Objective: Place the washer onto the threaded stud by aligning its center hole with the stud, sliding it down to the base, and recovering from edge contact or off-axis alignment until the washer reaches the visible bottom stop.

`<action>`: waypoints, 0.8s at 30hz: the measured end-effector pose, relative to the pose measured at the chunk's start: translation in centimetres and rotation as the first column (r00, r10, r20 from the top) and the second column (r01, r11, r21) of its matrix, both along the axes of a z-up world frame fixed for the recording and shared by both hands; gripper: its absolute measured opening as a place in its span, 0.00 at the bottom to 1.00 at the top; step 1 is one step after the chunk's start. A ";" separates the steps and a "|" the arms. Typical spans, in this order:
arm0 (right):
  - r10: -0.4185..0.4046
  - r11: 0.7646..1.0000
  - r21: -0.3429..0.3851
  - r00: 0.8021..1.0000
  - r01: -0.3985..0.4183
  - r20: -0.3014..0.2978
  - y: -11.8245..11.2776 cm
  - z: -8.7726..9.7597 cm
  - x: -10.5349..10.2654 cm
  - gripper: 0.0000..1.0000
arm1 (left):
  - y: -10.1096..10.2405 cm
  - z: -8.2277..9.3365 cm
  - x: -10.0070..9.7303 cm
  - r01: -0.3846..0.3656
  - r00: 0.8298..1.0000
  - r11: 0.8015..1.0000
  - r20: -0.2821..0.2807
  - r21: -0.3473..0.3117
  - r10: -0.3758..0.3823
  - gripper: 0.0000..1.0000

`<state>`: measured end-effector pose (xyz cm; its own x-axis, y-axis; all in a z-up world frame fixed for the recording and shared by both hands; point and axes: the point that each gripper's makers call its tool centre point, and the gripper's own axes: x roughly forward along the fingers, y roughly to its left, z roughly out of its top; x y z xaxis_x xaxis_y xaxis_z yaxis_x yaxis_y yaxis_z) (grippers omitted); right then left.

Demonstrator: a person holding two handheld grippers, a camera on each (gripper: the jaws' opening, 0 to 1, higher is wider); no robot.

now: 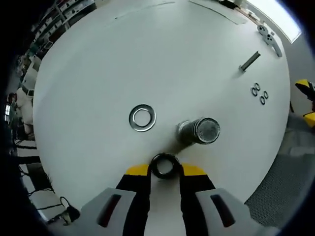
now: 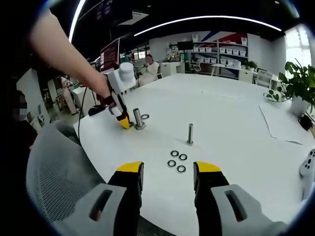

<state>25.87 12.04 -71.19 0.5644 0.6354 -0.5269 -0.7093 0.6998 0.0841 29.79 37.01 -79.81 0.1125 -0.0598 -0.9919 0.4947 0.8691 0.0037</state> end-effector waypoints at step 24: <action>0.016 1.000 -0.011 1.000 -0.016 -0.015 0.2 -0.4 -0.3 0.43 | 0.2 -0.2 -0.4 0.012 0.999 1.000 -0.051 0.017 -0.011 0.22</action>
